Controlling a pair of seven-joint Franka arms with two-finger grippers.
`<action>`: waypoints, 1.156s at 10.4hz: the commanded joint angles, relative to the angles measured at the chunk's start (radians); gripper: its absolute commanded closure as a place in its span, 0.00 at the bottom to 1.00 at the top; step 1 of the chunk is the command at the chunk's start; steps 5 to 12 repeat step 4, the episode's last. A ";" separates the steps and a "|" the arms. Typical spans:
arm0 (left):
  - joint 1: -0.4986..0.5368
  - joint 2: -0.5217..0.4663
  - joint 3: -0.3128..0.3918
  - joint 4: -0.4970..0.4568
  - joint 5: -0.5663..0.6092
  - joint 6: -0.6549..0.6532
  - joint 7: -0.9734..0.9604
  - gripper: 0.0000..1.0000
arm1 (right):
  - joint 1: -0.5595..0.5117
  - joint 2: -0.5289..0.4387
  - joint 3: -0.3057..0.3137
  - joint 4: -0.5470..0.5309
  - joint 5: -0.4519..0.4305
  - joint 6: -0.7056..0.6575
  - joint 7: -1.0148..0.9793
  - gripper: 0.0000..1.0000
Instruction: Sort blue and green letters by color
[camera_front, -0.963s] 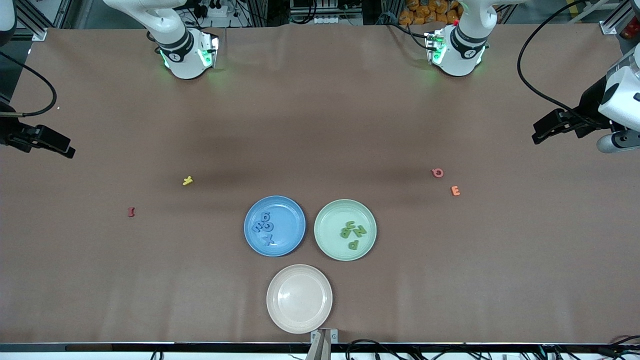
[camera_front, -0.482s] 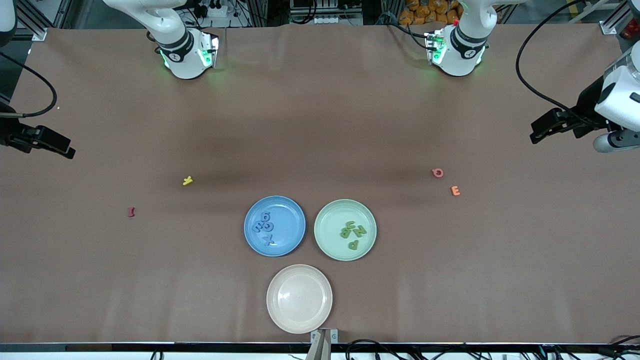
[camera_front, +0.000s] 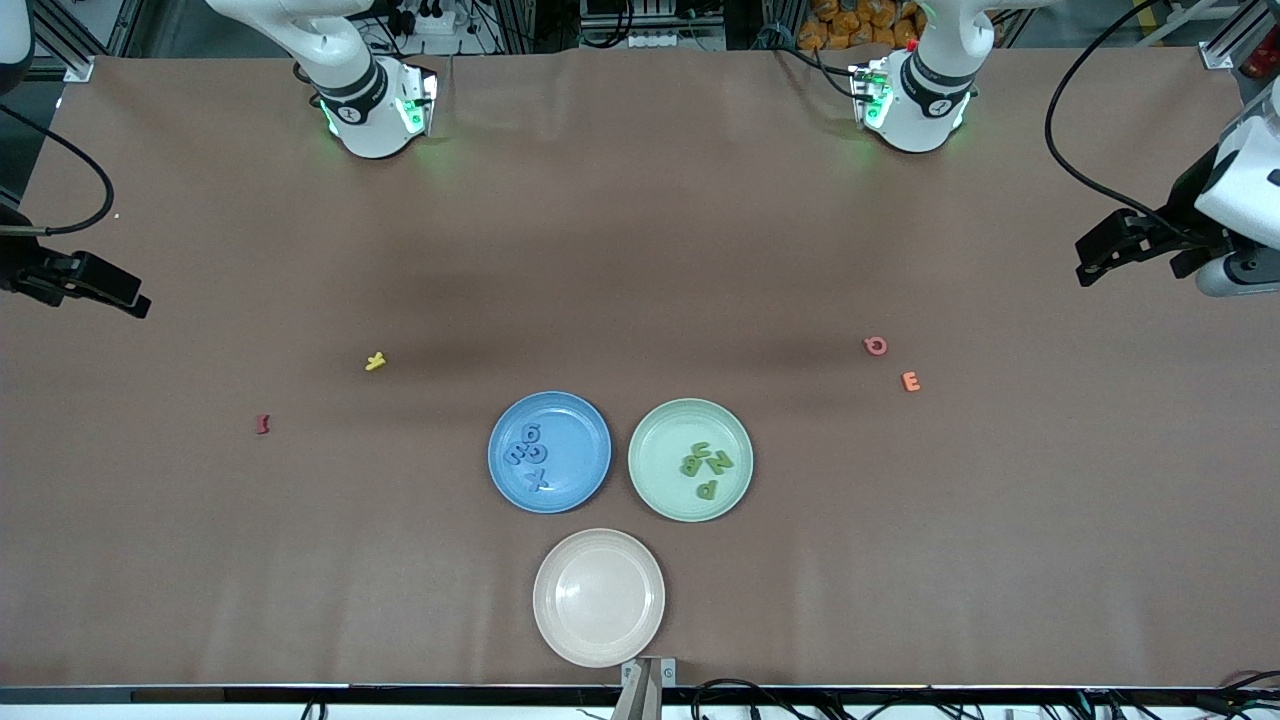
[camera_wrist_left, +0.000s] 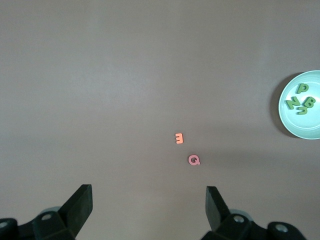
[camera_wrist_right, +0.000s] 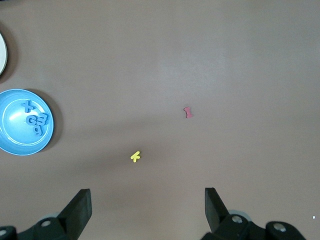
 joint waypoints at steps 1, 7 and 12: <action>0.004 0.001 -0.003 0.016 -0.009 -0.006 0.021 0.00 | -0.020 0.003 0.014 0.004 0.015 0.005 -0.011 0.00; 0.009 0.000 -0.003 0.016 -0.033 -0.006 0.028 0.00 | -0.020 0.003 0.014 0.004 0.015 0.005 -0.011 0.00; 0.009 0.000 -0.003 0.016 -0.033 -0.006 0.028 0.00 | -0.020 0.003 0.014 0.004 0.015 0.005 -0.011 0.00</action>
